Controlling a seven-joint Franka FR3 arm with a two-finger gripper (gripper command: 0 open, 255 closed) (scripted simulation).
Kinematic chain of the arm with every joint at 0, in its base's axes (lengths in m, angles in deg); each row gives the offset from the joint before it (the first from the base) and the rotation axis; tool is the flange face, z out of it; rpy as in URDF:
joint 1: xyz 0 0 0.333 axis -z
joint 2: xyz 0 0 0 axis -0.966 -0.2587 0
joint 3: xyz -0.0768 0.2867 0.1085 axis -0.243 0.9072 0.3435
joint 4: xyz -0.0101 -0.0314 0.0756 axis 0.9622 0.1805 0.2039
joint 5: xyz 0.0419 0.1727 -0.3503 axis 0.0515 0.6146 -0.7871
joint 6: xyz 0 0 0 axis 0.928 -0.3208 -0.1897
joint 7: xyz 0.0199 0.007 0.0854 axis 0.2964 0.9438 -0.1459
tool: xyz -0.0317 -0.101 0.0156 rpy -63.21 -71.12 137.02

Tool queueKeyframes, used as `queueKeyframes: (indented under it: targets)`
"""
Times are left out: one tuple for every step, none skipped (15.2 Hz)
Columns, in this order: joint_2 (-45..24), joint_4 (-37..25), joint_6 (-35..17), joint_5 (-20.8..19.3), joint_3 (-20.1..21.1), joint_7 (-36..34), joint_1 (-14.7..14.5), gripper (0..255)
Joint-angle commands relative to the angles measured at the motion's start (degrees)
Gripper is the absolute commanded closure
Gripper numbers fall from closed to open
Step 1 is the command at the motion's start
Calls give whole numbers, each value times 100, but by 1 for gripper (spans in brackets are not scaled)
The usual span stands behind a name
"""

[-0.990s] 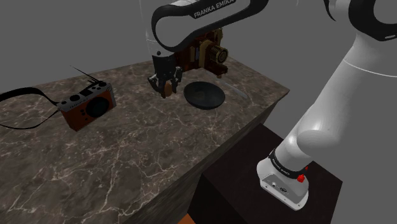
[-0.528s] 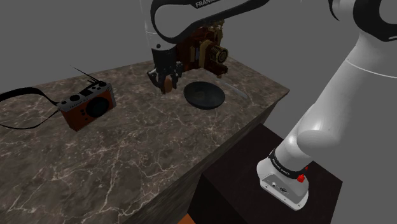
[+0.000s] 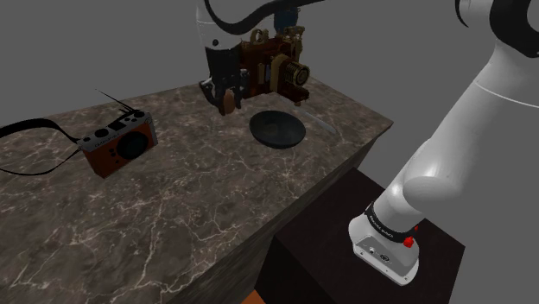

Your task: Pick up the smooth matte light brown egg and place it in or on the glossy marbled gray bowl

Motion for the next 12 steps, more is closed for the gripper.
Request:
queueKeyframes:
  targets:
    - [22,-139,161,12,-1,17,2,255]
    - [36,-200,235,19,-1,24,3,255]
    - [49,-263,310,24,-1,31,3,255]
    - [60,-328,384,29,-1,37,4,255]
    - [70,-394,459,34,-1,43,4,255]
    - [79,-461,534,38,-1,49,4,255]
    - [86,-529,610,42,-1,54,4,255]
    - [92,-600,685,45,0,59,4,255]
    - [97,-671,761,47,0,63,4,255]
    - [101,-744,837,49,0,67,4,255]
    - [102,-756,850,49,0,68,4,255]
    - [351,-474,793,132,-36,167,50,255]
